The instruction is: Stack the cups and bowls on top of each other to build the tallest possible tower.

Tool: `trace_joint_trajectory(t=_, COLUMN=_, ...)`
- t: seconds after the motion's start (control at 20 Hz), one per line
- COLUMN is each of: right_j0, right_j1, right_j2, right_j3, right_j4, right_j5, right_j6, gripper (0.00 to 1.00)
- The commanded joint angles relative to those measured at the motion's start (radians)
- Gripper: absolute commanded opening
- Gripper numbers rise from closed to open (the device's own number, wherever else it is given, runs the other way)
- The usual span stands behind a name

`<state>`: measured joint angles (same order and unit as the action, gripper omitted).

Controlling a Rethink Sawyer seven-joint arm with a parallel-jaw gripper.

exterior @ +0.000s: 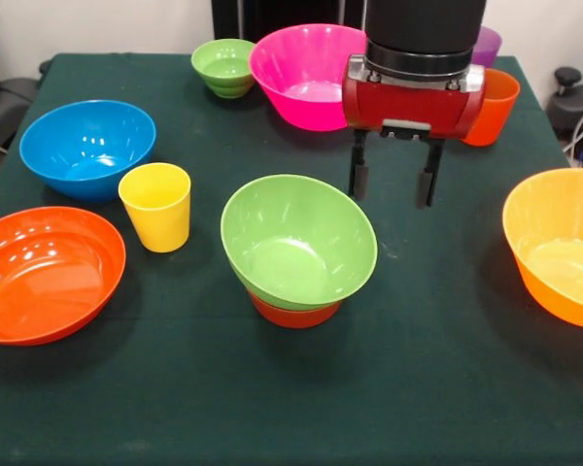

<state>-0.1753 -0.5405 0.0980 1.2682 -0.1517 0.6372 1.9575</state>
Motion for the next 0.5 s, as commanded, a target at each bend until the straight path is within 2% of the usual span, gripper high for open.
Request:
trace_joint_trajectory(t=0.05, right_j0=0.050, right_j1=0.111, right_j2=-0.050, right_j3=-0.153, right_j4=-0.019, right_j5=0.153, right_j6=0.133, gripper=1.00)
trace_joint_trajectory(t=0.2, right_j0=0.073, right_j1=0.132, right_j2=-0.071, right_j3=-0.201, right_j4=-0.014, right_j5=0.175, right_j6=0.140, gripper=1.00)
trace_joint_trajectory(t=0.3, right_j0=0.085, right_j1=0.164, right_j2=-0.085, right_j3=-0.268, right_j4=-0.017, right_j5=0.203, right_j6=0.139, gripper=1.00)
trace_joint_trajectory(t=0.5, right_j0=0.105, right_j1=0.191, right_j2=-0.097, right_j3=-0.310, right_j4=-0.005, right_j5=0.222, right_j6=0.132, gripper=1.00)
